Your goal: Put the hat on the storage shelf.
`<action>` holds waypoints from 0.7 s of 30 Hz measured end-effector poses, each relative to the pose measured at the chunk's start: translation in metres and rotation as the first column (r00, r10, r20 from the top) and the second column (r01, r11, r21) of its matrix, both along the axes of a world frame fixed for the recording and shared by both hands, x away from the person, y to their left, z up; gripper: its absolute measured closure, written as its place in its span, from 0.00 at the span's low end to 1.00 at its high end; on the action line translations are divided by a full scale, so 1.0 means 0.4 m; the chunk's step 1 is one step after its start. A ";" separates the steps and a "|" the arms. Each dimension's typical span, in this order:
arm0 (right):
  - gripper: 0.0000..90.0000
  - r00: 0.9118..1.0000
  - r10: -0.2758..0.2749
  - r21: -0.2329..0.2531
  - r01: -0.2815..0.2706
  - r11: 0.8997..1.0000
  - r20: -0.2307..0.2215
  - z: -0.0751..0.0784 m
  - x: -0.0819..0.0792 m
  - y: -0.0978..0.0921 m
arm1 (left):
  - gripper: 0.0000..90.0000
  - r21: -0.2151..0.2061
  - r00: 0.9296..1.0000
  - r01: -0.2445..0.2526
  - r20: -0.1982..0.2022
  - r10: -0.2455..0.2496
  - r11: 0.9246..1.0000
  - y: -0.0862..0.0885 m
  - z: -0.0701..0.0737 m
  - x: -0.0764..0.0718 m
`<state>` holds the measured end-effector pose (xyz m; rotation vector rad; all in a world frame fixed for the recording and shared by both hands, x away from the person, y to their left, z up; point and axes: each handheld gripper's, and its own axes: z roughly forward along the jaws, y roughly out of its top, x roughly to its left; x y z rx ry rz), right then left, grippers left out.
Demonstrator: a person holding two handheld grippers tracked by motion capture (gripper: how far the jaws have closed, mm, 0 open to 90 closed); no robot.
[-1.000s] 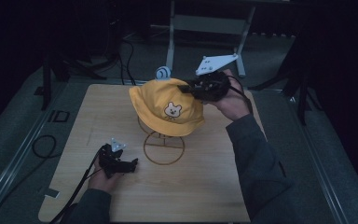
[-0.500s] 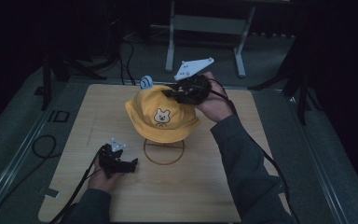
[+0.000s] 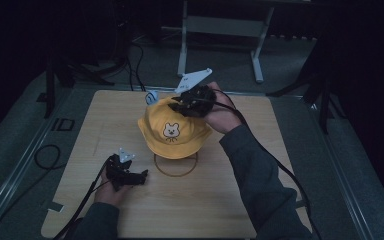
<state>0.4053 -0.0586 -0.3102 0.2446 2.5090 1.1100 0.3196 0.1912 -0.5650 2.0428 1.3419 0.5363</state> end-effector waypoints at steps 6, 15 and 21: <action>0.78 0.999 -0.005 0.003 0.005 1.000 -0.045 -0.004 0.004 0.001 | 0.02 0.001 1.000 0.001 -0.001 -0.001 1.000 0.000 0.000 0.000; 0.68 0.997 0.043 0.018 -0.042 0.999 -0.064 -0.004 -0.002 0.003 | 0.02 0.001 1.000 0.001 -0.001 -0.001 1.000 0.000 0.000 0.000; 0.40 0.996 -0.007 0.058 0.012 0.998 -0.084 0.009 0.001 -0.013 | 0.02 0.003 1.000 0.003 -0.002 -0.003 1.000 0.001 0.000 0.000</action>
